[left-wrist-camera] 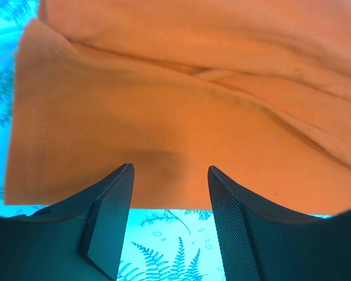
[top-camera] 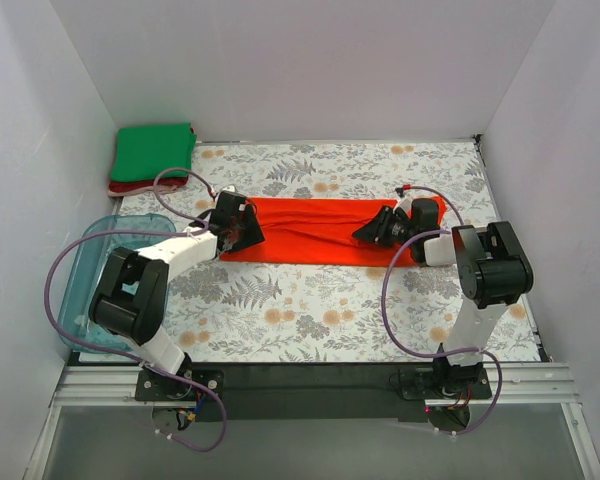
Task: Fold and stack the t-shirts
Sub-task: Fold the tshirt
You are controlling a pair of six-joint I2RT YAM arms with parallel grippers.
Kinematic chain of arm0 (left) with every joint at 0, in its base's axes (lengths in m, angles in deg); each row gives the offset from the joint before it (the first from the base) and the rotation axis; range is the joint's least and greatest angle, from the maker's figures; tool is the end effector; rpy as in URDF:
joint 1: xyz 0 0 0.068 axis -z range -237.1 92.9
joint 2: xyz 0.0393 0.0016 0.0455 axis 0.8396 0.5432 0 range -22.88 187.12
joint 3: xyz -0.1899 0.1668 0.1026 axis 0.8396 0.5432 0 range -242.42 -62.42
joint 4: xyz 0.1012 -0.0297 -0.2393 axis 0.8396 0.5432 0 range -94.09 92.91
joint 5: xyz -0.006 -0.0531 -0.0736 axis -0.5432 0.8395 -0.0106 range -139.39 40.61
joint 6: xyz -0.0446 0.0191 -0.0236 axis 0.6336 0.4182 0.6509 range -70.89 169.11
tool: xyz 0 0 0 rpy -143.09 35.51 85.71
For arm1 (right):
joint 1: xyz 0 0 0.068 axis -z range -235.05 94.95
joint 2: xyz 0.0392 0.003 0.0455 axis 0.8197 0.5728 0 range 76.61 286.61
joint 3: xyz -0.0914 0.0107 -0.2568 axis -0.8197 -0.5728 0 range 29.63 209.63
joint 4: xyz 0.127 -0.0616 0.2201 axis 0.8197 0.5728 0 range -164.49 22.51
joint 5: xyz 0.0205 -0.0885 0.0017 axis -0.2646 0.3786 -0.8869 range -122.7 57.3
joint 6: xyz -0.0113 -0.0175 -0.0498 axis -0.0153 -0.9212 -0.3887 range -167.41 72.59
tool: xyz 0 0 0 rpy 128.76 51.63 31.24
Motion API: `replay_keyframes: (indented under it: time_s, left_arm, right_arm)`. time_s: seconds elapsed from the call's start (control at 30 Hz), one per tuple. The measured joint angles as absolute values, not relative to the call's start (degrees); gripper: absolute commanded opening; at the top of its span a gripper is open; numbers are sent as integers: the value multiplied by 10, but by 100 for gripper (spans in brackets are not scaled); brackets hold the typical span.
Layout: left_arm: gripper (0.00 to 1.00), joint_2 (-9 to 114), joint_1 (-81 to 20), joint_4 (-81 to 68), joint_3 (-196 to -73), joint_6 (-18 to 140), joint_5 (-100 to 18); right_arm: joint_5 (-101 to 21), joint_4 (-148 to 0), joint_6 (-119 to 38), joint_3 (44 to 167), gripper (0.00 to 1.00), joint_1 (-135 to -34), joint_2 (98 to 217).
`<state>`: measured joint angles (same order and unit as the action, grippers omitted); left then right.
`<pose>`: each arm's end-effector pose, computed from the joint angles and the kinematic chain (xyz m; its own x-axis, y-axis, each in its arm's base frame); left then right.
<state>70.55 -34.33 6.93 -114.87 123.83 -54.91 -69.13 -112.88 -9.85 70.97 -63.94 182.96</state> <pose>0.3033 -0.1237 0.1753 -0.5104 -0.8271 -0.2354 -0.6138 0.5421 -0.5739 0.3366 0.0740 0.1240 -0.7464 0.3797 -0.5466 -0.2446 0.6073 0.7559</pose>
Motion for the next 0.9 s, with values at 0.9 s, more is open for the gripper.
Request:
replay_keyframes:
  time_s: [0.9]
  left_arm:
    - [48, 794, -382, 156, -1232, 1192, -446]
  right_arm:
    - [-635, -997, -157, 732, 38, -512, 1807]
